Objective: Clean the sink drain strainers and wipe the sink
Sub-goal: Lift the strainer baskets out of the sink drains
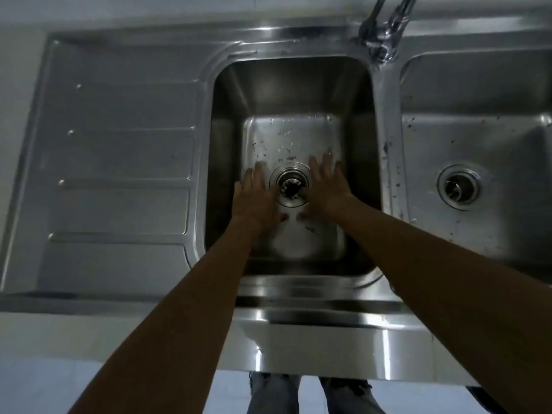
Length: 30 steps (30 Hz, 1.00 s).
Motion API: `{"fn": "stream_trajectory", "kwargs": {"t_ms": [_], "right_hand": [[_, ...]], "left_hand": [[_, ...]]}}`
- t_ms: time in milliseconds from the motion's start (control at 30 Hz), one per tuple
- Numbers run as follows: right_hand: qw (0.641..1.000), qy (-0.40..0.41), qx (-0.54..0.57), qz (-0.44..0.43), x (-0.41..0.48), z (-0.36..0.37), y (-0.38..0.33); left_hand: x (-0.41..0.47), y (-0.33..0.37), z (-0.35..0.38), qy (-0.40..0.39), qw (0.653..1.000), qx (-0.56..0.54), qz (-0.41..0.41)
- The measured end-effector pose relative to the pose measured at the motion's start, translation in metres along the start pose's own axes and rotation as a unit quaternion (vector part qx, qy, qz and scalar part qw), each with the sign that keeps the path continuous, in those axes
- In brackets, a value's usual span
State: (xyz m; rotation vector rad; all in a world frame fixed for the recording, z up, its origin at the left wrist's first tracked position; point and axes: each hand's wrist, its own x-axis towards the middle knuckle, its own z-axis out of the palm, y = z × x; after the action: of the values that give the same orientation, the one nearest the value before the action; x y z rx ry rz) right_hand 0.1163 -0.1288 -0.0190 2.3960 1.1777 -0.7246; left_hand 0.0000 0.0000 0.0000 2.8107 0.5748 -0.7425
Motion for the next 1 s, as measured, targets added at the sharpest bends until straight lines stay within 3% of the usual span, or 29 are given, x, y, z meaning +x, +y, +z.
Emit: {"fn": "stream_trajectory", "kwargs": {"t_ms": [533,1000], "right_hand": [[0.997,0.076,0.006,-0.017,0.0,-0.02,-0.014],[0.987,0.15,0.029,-0.047,-0.028,-0.047,-0.017]], "left_hand": [[0.024,-0.009,0.007,0.095,0.993,-0.035,0.063],[0.012,-0.023,-0.024,0.093,0.985,-0.128,0.066]]}}
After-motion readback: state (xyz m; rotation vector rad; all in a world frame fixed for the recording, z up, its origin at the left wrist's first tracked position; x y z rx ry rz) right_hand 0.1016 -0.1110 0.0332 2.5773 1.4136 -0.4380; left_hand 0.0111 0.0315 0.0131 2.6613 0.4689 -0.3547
